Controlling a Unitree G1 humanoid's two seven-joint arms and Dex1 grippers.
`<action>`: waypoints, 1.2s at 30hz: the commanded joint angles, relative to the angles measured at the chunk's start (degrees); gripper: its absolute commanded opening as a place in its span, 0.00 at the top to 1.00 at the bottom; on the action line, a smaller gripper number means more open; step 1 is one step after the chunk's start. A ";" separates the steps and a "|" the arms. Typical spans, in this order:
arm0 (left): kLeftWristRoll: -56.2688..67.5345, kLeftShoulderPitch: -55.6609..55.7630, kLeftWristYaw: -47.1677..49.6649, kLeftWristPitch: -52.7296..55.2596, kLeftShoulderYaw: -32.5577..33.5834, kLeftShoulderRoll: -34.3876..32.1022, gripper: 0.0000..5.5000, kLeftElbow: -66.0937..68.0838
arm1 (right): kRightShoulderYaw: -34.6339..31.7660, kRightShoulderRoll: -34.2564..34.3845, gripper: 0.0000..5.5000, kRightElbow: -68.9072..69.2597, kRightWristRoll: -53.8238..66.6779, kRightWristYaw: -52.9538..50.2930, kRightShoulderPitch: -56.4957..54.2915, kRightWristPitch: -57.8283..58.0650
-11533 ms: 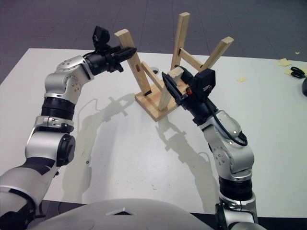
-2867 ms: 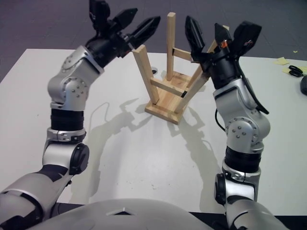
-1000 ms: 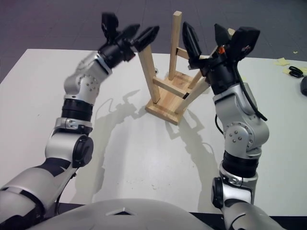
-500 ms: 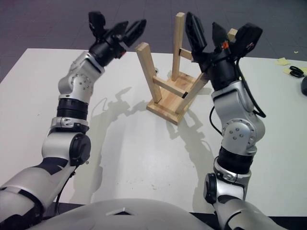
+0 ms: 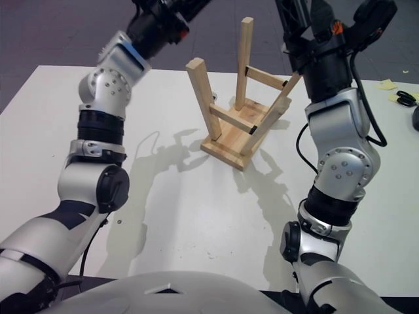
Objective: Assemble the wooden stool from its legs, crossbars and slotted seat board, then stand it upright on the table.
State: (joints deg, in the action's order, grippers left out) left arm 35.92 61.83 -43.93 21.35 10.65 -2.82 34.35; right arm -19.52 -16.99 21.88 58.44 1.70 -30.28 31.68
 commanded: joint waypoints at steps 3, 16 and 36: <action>-1.25 1.43 -1.10 -1.74 0.02 0.20 0.02 2.20 | 0.88 -1.25 0.02 -0.49 -0.34 0.88 -0.57 0.99; -1.87 3.94 0.12 -6.08 2.92 -0.05 0.02 8.79 | 1.27 -1.80 0.02 -1.49 -1.43 1.18 -1.38 1.03; 8.49 5.69 -3.15 8.59 14.01 -4.27 0.02 8.33 | -0.33 -0.78 0.02 -3.06 -0.75 1.78 -3.04 2.69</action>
State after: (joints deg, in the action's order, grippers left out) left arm 40.84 65.82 -48.03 27.58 22.33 -6.71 47.43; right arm -18.44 -18.64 18.72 55.78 4.20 -31.39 34.89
